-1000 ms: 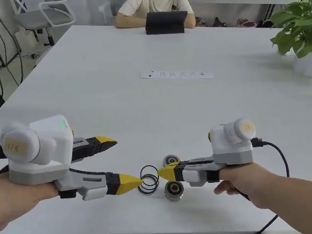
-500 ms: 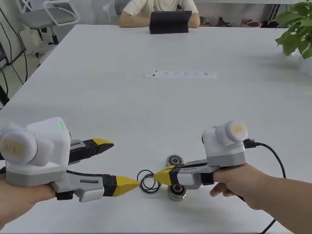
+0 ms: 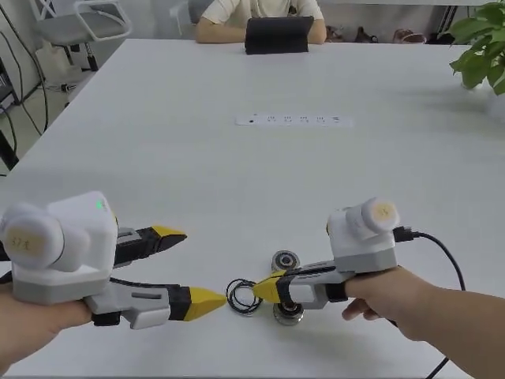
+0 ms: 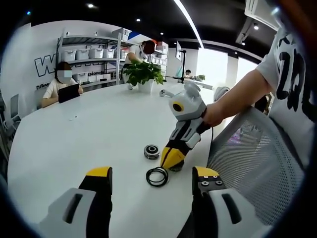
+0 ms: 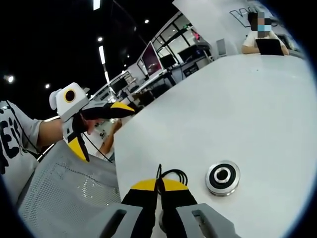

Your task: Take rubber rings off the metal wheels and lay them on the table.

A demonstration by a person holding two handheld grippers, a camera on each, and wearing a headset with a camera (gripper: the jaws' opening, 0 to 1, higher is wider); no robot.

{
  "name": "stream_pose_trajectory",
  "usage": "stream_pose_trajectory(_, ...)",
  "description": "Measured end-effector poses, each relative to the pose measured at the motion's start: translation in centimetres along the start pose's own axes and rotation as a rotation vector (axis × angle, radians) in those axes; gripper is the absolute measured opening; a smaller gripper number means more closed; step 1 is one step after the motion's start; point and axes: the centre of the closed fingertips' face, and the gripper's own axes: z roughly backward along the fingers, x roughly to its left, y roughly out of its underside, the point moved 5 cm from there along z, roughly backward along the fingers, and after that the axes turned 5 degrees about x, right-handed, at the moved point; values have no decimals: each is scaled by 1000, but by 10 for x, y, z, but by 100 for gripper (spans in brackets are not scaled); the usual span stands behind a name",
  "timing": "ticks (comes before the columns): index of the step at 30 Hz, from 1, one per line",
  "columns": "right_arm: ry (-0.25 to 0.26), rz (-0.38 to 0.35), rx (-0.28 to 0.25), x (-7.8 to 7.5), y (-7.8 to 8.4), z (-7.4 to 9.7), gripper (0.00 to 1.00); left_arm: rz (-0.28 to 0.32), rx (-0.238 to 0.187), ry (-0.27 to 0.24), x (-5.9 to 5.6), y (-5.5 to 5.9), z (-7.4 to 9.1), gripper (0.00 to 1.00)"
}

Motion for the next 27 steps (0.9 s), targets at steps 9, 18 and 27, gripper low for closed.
stream_pose_trajectory(9,21,32,10,1,1,2,9,-4,3,-5,-1,-1,1,63)
stream_pose_trajectory(18,36,51,-9,3,-3,7,19,-7,-1,-11,-2,-3,4,63)
stream_pose_trajectory(27,39,63,-47,7,-11,16,24,-8,-1,-16,-3,-6,5,63)
